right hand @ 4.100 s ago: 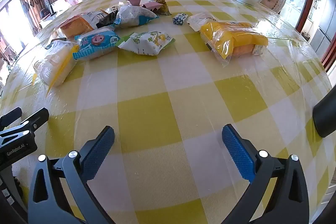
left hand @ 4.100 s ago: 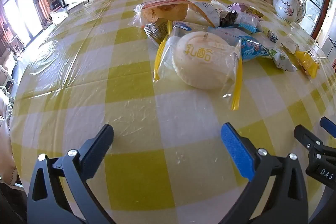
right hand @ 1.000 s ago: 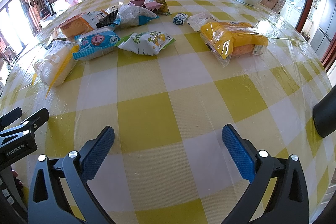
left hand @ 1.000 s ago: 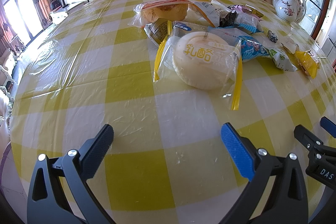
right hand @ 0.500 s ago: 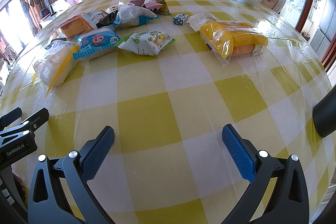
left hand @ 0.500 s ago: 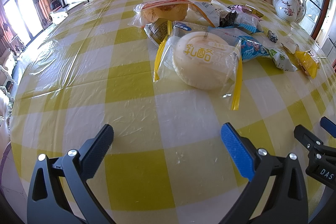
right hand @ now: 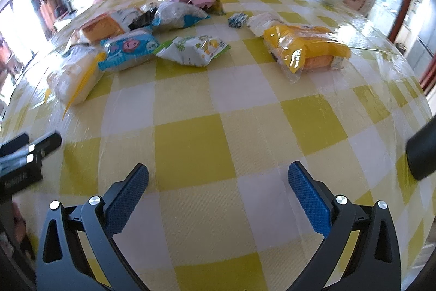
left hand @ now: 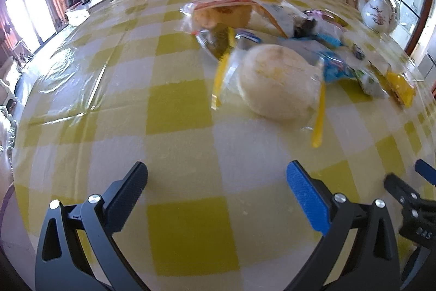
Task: Organize snacks
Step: 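Close the left gripper on the clear-bagged round cheese bun, then grasp the green-and-white nut bag with the right gripper while the left gripper lifts the bun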
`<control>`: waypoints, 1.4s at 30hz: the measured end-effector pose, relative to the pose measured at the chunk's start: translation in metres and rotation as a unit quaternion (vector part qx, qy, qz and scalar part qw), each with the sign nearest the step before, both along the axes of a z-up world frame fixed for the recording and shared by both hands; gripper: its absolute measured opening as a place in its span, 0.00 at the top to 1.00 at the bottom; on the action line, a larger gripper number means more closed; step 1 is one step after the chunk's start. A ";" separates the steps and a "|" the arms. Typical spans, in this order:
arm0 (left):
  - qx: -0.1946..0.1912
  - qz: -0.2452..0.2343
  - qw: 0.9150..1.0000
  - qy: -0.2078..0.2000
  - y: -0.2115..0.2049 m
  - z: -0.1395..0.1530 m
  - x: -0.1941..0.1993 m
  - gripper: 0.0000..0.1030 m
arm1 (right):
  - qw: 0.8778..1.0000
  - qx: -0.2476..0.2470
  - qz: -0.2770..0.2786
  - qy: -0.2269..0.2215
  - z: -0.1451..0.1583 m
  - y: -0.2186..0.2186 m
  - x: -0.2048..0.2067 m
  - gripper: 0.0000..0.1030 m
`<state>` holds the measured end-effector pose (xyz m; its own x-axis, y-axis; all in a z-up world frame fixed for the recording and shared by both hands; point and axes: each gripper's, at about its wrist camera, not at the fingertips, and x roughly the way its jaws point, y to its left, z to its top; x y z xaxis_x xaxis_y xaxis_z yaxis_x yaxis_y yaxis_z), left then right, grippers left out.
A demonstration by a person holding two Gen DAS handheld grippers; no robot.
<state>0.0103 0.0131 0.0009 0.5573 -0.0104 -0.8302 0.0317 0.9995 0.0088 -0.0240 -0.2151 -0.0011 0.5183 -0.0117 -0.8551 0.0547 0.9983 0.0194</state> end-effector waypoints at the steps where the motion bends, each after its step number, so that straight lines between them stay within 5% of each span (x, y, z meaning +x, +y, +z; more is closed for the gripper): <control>1: -0.003 -0.004 1.000 0.000 0.001 0.001 0.003 0.01 | 1.000 0.000 0.015 0.002 0.000 -0.001 0.001 0.04; 5: -0.005 -0.023 1.000 -0.007 -0.011 0.012 0.025 0.01 | 0.997 0.006 0.077 0.005 -0.001 -0.005 -0.002 0.04; 12: 0.030 -0.076 0.997 0.002 -0.047 0.011 0.068 0.01 | 0.995 0.032 0.099 -0.003 0.003 -0.010 -0.011 0.04; 16: -0.073 -0.107 0.991 0.012 -0.040 0.024 0.065 0.01 | 0.994 0.049 0.101 -0.007 0.005 -0.014 -0.013 0.04; 19: -0.114 -0.069 0.991 0.017 -0.033 0.030 0.075 0.01 | 0.994 0.053 0.098 -0.010 0.005 -0.014 -0.014 0.04; 24: -0.101 -0.008 0.993 0.054 -0.047 0.019 0.105 0.01 | 0.993 0.068 0.097 -0.014 0.006 -0.019 -0.014 0.04; 30: -0.107 0.074 0.990 0.049 -0.050 0.011 0.119 0.01 | 0.992 0.079 0.096 -0.017 0.007 -0.022 -0.015 0.04; 34: -0.081 0.036 0.996 0.032 -0.048 0.009 0.109 0.12 | 0.991 0.089 0.094 -0.019 0.008 -0.025 -0.016 0.04; 36: -0.075 0.009 0.997 0.022 -0.044 0.010 0.099 0.30 | 0.991 0.098 0.092 -0.020 0.008 -0.027 -0.017 0.04; 42: -0.046 -0.068 0.996 0.017 -0.025 0.015 0.058 0.34 | 0.989 0.121 0.075 -0.043 0.016 -0.038 -0.011 0.04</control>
<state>0.0678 -0.0121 0.0158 0.5170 -0.1609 -0.8407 0.1655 0.9824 -0.0863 -0.0346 -0.2526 0.0152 0.5702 0.2706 -0.7756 -0.1067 0.9606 0.2566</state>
